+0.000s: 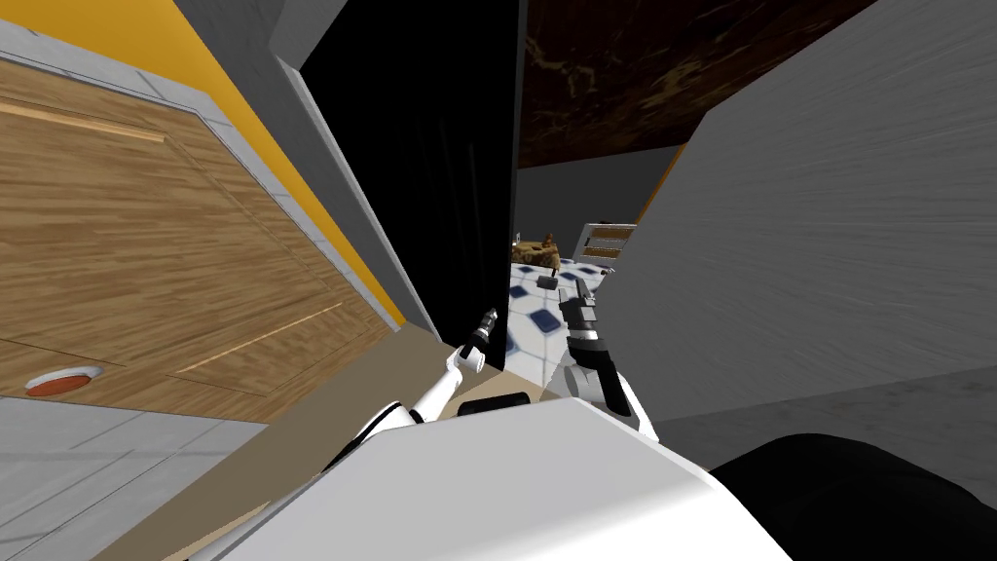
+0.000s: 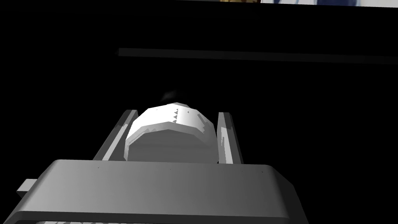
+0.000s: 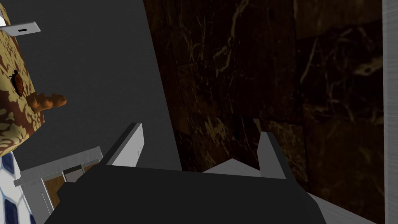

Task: Push the door open

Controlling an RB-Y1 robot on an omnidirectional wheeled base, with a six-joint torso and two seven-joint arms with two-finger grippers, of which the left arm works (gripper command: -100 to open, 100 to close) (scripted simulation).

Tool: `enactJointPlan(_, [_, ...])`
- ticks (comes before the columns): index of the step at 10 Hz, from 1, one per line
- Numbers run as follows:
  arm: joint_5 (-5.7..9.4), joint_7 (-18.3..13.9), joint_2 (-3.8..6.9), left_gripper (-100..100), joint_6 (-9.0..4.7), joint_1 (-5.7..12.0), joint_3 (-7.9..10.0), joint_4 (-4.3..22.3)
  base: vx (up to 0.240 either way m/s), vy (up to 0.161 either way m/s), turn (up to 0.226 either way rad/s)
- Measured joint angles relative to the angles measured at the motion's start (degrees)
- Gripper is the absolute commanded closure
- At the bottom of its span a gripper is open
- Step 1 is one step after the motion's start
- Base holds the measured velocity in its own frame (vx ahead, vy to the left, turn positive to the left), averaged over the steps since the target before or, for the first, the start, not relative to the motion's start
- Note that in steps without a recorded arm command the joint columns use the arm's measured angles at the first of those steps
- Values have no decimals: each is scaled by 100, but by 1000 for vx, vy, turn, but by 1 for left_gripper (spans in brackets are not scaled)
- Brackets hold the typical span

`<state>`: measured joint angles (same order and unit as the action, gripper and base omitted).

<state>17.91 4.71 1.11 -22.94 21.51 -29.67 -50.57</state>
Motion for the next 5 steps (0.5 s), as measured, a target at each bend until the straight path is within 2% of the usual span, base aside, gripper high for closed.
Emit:
enactJointPlan(1, [0,-1,0,100,0,-1,0,0,58,-70,22])
enactJointPlan(3, [5,12,39,100,22,-37,45,62,132,-149,46])
enactJointPlan(4, [12,2,54,100,-13,-6,76,156,108,-167,58])
enactJointPlan(5, [16,17,82,100,-12,-20,131,125,110,-121,44])
